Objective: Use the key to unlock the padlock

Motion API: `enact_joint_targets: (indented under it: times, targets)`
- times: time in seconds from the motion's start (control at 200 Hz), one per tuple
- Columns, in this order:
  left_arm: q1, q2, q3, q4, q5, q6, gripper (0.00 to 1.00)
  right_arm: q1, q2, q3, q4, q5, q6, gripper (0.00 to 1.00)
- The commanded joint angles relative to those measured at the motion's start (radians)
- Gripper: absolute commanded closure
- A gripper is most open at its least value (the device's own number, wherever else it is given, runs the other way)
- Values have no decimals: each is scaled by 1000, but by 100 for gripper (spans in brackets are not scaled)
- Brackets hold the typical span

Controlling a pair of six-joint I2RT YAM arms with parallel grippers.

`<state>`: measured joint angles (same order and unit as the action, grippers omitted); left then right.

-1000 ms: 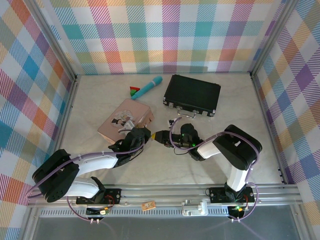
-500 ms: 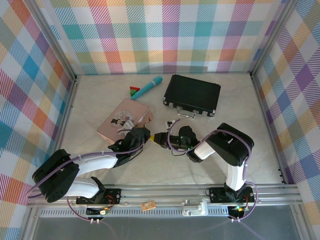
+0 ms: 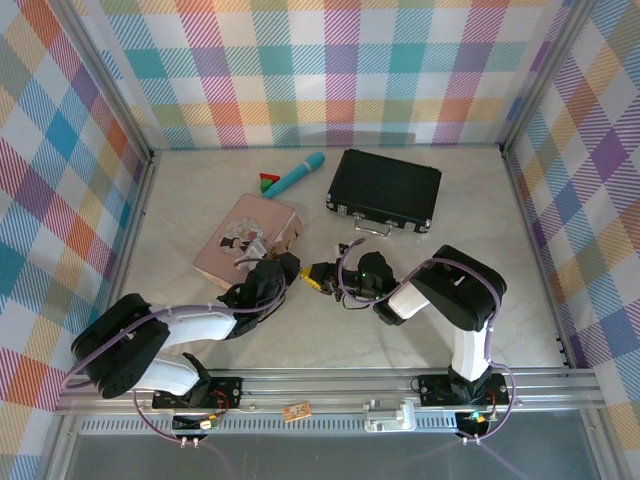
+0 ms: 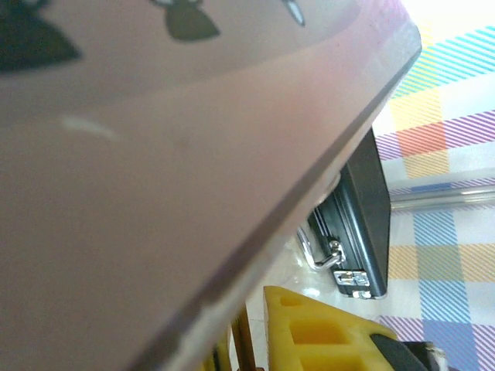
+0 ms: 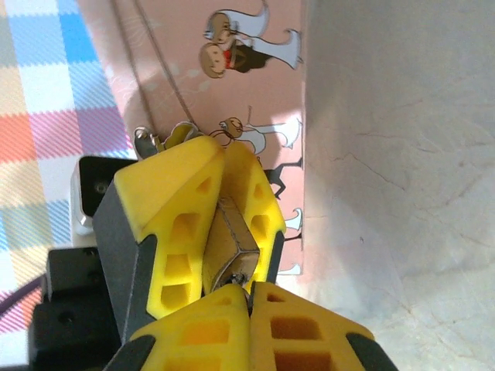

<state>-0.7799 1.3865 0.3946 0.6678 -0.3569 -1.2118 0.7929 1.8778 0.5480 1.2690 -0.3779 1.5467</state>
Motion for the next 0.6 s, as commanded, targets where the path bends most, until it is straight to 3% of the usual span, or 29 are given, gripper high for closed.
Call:
enact_joint_targets:
  times: [0.0,0.165,0.22,0.35,0.6]
  targets:
    - [-4,74,-47,313,92,93,100,12,-84,67,138,-17,280,100]
    - [-4,260,-103,679,140,136,100,22,-135,117,139,46,649,100]
    - [-5,309,-89,689,156,113,100,25,-146,146,139,60,716,100]
    - [-12,369,-61,691,177,124,100,26,-155,189,139,94,759,100]
    - [-11,355,-60,688,164,129,100,19,-122,118,139,153,767,100]
